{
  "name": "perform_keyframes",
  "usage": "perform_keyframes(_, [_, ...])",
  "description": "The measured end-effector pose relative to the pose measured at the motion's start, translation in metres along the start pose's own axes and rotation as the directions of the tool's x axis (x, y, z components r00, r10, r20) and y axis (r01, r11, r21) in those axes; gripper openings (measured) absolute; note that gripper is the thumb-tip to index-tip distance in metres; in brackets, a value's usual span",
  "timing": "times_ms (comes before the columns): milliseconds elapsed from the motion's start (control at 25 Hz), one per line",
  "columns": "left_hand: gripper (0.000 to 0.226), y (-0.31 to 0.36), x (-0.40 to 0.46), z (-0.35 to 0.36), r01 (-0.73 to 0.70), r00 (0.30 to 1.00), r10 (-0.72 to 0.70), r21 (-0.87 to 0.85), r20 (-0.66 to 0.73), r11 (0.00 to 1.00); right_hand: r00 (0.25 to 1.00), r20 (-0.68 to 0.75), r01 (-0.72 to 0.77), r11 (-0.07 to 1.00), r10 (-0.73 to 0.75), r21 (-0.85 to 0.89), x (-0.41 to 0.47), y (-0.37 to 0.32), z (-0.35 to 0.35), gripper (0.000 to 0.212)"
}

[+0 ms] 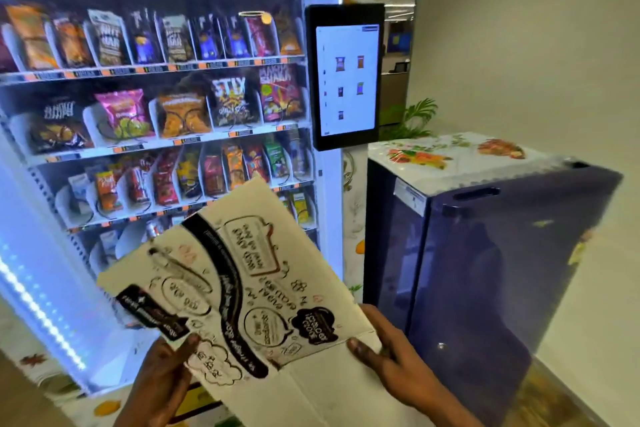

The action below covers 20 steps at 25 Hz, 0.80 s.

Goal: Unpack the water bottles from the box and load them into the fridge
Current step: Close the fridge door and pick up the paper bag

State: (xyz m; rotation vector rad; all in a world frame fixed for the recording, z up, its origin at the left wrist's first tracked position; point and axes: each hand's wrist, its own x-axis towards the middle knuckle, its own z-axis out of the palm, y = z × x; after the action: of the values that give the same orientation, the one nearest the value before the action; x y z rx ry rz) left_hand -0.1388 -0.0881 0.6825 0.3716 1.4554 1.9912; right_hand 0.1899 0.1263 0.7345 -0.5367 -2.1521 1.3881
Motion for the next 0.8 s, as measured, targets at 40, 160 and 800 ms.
perform_keyframes(40, [0.036, 0.011, -0.009, 0.019, -0.023, 0.997, 0.023, -0.002, 0.078, 1.000, 0.999, -0.033, -0.004, 1.000, 0.004, 0.021, -0.005, -0.002, -0.004, 0.036])
perform_keyframes(160, [0.023, 0.036, -0.037, 0.081, -0.181, 0.982, 0.174, 0.103, 0.069, 0.978, 0.990, -0.139, -0.008, 0.999, 0.014, 0.049, -0.022, -0.012, -0.016, 0.035])
perform_keyframes(800, [0.091, -0.020, -0.139, 0.278, -0.063, 0.816, -0.161, 0.362, 0.556, 0.930, 0.840, -0.525, 0.016, 0.959, 0.140, 0.282, -0.197, -0.002, -0.181, 0.026])
